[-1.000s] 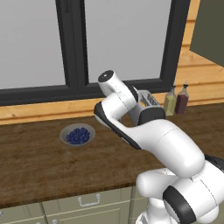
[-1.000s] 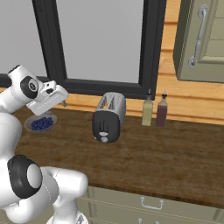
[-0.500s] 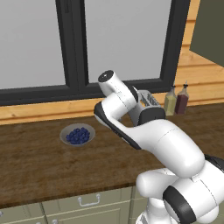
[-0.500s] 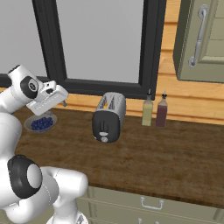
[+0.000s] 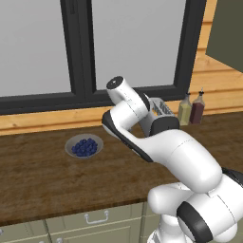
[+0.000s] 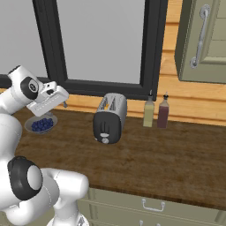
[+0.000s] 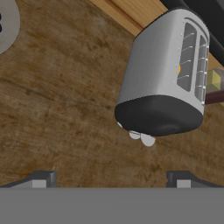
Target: Start the toaster. Once the lever pops up, take the bread to the plate on the dining counter.
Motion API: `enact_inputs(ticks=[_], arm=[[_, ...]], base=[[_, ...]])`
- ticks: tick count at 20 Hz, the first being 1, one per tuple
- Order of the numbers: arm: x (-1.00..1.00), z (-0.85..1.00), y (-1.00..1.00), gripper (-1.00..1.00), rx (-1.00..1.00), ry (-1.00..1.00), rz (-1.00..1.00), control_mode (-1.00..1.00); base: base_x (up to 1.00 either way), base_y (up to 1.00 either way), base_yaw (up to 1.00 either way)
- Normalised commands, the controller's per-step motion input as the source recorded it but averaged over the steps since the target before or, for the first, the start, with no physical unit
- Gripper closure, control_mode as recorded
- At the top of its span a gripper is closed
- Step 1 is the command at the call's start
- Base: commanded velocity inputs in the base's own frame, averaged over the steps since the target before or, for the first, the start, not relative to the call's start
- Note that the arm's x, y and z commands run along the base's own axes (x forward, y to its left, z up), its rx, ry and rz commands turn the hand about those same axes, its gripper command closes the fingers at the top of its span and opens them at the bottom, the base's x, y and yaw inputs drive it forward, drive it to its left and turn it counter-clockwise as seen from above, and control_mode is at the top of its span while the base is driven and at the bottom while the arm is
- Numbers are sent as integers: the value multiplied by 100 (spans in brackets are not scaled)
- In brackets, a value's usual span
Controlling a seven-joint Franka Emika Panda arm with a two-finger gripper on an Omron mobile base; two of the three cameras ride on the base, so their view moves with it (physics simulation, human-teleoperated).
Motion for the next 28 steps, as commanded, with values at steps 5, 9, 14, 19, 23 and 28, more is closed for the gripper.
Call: enact_inputs(ticks=[5,9,14,19,23,28], arm=[[0,0,0,-100,0,0,0,-100],[0,0,0,-100,0,0,0,-100],[0,0,0,-100,0,0,0,-100],[0,0,0,-100,0,0,0,-100],[0,0,0,-100,0,0,0,-100],[0,0,0,-100,0,0,0,-100]], base=[[0,0,0],[0,0,0],[0,0,0],[0,0,0],[0,0,0],[0,0,0]])
